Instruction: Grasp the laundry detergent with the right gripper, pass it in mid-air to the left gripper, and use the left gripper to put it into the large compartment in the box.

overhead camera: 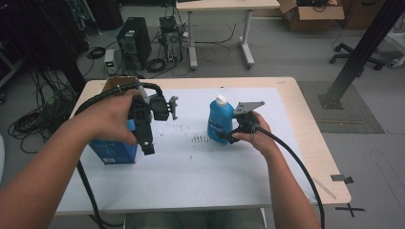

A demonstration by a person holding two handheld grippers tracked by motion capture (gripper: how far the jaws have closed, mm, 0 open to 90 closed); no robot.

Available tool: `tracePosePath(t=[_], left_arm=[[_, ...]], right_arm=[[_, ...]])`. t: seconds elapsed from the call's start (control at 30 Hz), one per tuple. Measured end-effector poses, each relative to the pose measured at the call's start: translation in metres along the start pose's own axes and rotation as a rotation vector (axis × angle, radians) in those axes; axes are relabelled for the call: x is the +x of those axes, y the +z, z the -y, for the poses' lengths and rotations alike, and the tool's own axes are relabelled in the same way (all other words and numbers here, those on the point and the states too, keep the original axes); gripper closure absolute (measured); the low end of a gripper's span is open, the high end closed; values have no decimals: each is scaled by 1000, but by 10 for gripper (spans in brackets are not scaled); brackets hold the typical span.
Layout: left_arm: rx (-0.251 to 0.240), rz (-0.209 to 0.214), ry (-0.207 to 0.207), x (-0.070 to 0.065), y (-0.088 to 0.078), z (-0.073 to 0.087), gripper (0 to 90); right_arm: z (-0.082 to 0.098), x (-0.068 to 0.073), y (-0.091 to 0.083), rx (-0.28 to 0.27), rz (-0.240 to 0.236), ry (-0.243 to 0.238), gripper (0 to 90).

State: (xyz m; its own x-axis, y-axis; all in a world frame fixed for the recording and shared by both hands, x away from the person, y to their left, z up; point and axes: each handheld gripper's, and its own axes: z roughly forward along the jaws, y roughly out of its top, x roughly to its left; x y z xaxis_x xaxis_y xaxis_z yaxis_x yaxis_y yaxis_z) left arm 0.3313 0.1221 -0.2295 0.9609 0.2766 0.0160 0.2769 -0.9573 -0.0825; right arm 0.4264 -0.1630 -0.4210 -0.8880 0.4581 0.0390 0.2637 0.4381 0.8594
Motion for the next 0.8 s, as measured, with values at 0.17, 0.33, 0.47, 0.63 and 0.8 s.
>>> tracePosePath(t=[0.17,0.33,0.47,0.63,0.8], left_arm=[[0,0,1,0,1,0,4],[0,2,-3,1,2,1,4],[-1,1,-4,1,2,1,4],[-4,3,-1,1,3,0,4],[0,8,-1,1,4,0,4]], right_arm=[[1,1,3,-7,16,0,20],[1,1,4,-35,41,31,37],[2,3,6,-34,54,34,85],[2,5,6,-49,60,32,105],[3,6,8,-43,68,33,142]])
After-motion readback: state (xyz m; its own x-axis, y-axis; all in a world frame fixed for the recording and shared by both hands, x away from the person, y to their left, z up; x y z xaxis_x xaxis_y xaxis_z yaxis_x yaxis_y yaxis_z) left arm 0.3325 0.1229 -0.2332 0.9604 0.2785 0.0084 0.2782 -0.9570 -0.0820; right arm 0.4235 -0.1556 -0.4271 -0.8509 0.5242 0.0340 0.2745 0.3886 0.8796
